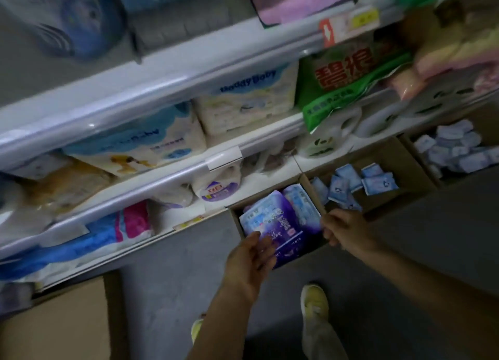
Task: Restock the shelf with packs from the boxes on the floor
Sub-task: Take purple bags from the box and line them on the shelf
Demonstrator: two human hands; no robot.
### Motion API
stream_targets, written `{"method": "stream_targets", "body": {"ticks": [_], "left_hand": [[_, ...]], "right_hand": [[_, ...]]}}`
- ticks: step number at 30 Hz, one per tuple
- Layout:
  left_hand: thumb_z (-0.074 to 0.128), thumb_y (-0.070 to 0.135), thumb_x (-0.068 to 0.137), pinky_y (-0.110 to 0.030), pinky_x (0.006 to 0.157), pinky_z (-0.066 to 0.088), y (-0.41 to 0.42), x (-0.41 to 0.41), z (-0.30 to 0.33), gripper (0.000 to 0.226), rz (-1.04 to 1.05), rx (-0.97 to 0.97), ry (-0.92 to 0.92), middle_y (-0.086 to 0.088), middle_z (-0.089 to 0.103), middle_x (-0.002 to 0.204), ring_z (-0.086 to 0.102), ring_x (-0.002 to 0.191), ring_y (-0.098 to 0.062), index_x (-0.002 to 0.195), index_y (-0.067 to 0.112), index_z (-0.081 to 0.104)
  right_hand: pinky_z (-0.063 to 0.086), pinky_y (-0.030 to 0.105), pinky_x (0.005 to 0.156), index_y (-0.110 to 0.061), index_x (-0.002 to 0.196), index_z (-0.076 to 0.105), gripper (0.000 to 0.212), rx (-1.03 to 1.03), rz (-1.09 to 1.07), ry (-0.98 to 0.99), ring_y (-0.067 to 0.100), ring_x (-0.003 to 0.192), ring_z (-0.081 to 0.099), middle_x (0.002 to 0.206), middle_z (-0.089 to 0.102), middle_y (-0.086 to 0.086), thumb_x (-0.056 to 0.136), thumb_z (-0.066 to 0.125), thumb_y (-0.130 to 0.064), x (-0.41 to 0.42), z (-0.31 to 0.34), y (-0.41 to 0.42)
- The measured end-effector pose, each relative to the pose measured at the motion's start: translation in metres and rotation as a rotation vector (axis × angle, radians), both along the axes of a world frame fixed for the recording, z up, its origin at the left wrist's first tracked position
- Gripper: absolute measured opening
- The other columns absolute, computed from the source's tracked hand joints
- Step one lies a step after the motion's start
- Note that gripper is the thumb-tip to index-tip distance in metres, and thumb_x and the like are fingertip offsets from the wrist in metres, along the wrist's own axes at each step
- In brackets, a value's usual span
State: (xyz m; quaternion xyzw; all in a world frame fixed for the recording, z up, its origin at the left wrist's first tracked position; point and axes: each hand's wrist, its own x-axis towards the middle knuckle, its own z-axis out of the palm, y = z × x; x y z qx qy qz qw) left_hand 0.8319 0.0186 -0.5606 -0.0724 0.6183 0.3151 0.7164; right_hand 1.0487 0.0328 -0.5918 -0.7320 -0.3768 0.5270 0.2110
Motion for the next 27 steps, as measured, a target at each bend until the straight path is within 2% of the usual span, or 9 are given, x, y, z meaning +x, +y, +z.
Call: {"method": "stream_targets", "body": {"ticks": [4, 9, 14, 15, 17, 19, 20, 24, 27], "left_hand": [[0.057, 0.016, 0.096, -0.038, 0.077, 0.052, -0.011, 0.026, -0.069, 0.015, 0.01, -0.077, 0.037, -0.012, 0.071, 0.089, 0.065, 0.084, -0.026, 0.105, 0.006, 0.064], [0.058, 0.014, 0.096, -0.037, 0.068, 0.052, -0.014, 0.037, -0.14, 0.015, 0.001, -0.148, 0.093, -0.013, 0.071, 0.082, 0.065, 0.075, -0.026, 0.106, 0.005, 0.063], [0.058, 0.013, 0.095, -0.039, 0.077, 0.053, -0.004, 0.031, -0.213, 0.006, -0.117, -0.12, 0.169, -0.013, 0.068, 0.091, 0.063, 0.082, -0.027, 0.098, 0.008, 0.061], [0.058, 0.013, 0.095, -0.038, 0.076, 0.052, 0.0, 0.029, -0.228, 0.006, -0.141, -0.107, 0.188, -0.012, 0.067, 0.091, 0.063, 0.083, -0.026, 0.098, 0.009, 0.061], [0.055, 0.013, 0.096, -0.034, 0.073, 0.05, 0.004, 0.027, -0.256, 0.007, -0.175, -0.096, 0.228, -0.009, 0.066, 0.089, 0.062, 0.08, -0.024, 0.098, 0.011, 0.061], [0.053, 0.011, 0.096, -0.032, 0.069, 0.05, 0.007, 0.025, -0.276, 0.009, -0.21, -0.101, 0.254, -0.008, 0.066, 0.09, 0.061, 0.077, -0.021, 0.097, 0.013, 0.062], [0.053, 0.01, 0.096, -0.031, 0.067, 0.05, 0.008, 0.025, -0.286, 0.011, -0.229, -0.096, 0.263, -0.009, 0.066, 0.094, 0.062, 0.076, -0.02, 0.101, 0.013, 0.063], [0.057, 0.011, 0.097, -0.024, 0.057, 0.055, 0.007, 0.023, -0.311, 0.022, -0.269, -0.035, 0.308, -0.012, 0.065, 0.109, 0.064, 0.081, -0.017, 0.118, 0.01, 0.061], [0.058, 0.01, 0.095, -0.021, 0.05, 0.056, 0.006, 0.018, -0.313, 0.012, -0.203, 0.022, 0.301, -0.005, 0.069, 0.094, 0.071, 0.066, -0.012, 0.106, 0.011, 0.063]], "right_hand": [[0.034, 0.01, 0.036, -0.003, 0.077, 0.056, 0.021, -0.129, 0.011, -0.023, -0.001, 0.038, 0.05, 0.063, 0.054, 0.01, 0.097, 0.053, -0.008, 0.032, -0.077, -0.003], [0.038, 0.022, 0.052, -0.011, 0.075, 0.061, 0.019, -0.255, 0.033, -0.053, 0.013, 0.058, 0.05, 0.065, 0.057, 0.005, 0.094, 0.059, -0.011, 0.041, -0.16, -0.007], [0.036, 0.011, 0.04, -0.005, 0.084, 0.057, 0.009, -0.295, 0.02, -0.135, 0.004, 0.048, 0.053, 0.07, 0.057, 0.012, 0.092, 0.058, -0.001, 0.024, -0.224, 0.0], [0.039, 0.014, 0.043, -0.002, 0.085, 0.059, 0.008, -0.3, 0.024, -0.17, 0.01, 0.053, 0.054, 0.076, 0.06, 0.017, 0.092, 0.059, -0.005, 0.019, -0.24, 0.003], [0.049, 0.029, 0.068, 0.004, 0.099, 0.064, 0.024, -0.31, 0.075, -0.297, 0.025, 0.08, 0.062, 0.098, 0.066, 0.022, 0.092, 0.061, -0.019, 0.01, -0.274, 0.006], [0.045, 0.038, 0.094, 0.003, 0.124, 0.056, 0.045, -0.334, 0.099, -0.38, 0.035, 0.113, 0.058, 0.124, 0.06, 0.024, 0.092, 0.061, -0.028, 0.002, -0.298, 0.011], [0.043, 0.039, 0.098, 0.003, 0.129, 0.053, 0.049, -0.353, 0.098, -0.382, 0.037, 0.12, 0.055, 0.13, 0.057, 0.024, 0.093, 0.06, -0.029, -0.002, -0.307, 0.013], [0.048, 0.038, 0.094, -0.001, 0.115, 0.067, 0.037, -0.406, 0.175, -0.38, 0.035, 0.113, 0.061, 0.12, 0.065, 0.021, 0.091, 0.061, -0.029, -0.009, -0.327, 0.019], [0.048, 0.026, 0.082, -0.005, 0.101, 0.072, 0.02, -0.319, 0.175, -0.308, 0.025, 0.098, 0.065, 0.108, 0.07, 0.016, 0.088, 0.065, -0.019, -0.012, -0.317, 0.02]]}}
